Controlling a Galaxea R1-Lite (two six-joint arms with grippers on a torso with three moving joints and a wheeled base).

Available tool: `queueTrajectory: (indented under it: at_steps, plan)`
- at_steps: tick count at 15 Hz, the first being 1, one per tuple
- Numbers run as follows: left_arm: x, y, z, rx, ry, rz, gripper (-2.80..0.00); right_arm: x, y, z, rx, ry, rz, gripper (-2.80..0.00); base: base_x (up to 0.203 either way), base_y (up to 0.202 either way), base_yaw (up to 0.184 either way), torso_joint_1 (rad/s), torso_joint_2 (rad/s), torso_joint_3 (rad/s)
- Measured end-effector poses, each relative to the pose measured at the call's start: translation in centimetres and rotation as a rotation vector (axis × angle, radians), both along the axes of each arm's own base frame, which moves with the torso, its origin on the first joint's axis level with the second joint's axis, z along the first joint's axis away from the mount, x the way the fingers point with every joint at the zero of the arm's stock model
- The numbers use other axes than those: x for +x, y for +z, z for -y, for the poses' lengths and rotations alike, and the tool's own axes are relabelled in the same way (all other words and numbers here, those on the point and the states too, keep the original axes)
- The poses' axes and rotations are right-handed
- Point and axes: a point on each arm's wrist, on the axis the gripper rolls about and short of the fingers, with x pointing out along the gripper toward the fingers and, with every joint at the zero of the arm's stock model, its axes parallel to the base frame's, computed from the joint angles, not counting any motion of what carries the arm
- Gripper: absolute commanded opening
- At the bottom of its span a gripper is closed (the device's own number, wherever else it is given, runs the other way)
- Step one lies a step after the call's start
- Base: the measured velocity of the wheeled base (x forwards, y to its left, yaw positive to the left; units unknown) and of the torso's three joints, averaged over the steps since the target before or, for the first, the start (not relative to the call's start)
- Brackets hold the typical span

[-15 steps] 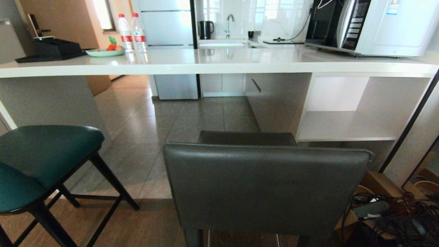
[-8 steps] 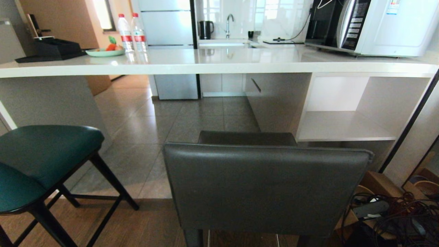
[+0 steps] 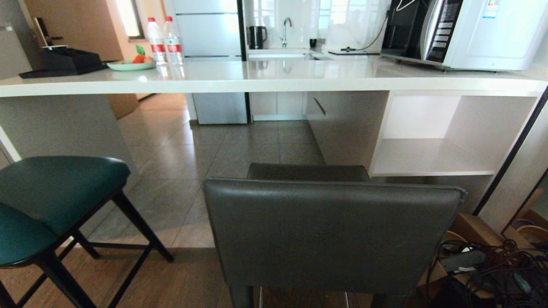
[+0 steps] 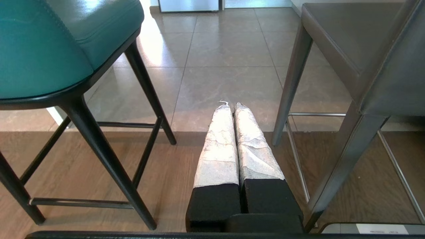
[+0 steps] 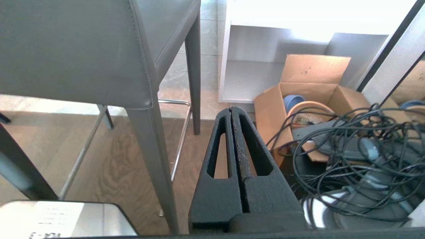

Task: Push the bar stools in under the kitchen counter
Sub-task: Push the blue chair back under the dining table

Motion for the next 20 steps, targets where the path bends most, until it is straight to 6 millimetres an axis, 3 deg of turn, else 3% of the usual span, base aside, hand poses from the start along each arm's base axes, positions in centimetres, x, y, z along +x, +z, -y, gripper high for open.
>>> queueTrajectory:
  at_steps: [20]
  plan:
    - [0.0, 0.02, -0.01, -0.015, 0.002, 0.0, -2.8, 0.08, 0.08, 0.14, 0.081, -0.073, 0.017, -2.8, 0.0, 0.0, 0.0, 0.0, 0.0, 0.0]
